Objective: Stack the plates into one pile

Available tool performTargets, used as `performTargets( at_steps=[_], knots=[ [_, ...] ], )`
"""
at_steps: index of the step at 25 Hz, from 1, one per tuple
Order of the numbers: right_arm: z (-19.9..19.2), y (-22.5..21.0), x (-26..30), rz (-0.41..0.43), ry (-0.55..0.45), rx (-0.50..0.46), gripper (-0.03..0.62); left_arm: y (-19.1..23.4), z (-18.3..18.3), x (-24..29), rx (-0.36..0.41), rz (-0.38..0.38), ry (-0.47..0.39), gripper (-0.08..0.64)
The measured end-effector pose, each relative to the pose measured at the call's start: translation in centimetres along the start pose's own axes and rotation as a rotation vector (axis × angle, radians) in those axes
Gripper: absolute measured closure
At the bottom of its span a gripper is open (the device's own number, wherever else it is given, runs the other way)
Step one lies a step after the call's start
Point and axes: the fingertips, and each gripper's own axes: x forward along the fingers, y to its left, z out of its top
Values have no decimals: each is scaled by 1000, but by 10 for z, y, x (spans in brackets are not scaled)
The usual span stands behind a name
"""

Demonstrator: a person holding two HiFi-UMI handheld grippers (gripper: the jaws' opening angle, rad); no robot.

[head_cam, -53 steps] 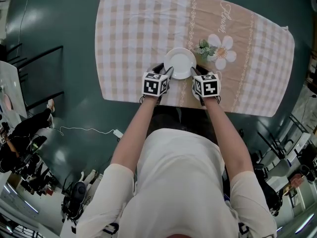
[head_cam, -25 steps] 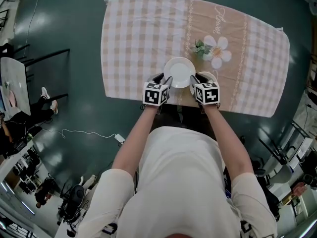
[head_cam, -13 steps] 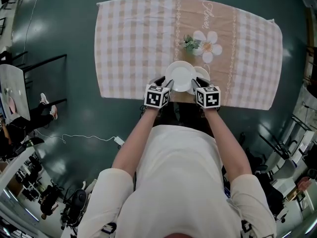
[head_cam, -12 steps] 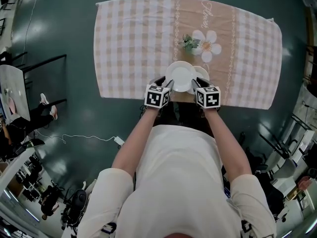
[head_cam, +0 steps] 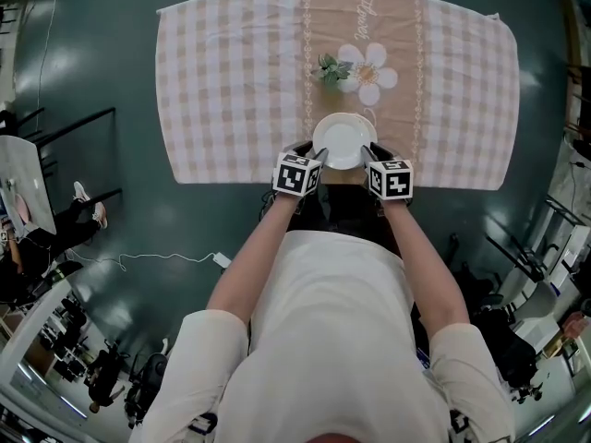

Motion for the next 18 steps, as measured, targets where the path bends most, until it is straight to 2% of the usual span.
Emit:
performTargets(
  at_steps=[13, 18],
  knots=[
    [-8, -25, 1, -16, -7, 13, 492, -16, -7, 20, 55, 4, 61, 394],
    [-11, -28, 2, -20, -11, 15, 491, -18, -12, 23, 45, 7, 65, 394]
  ],
)
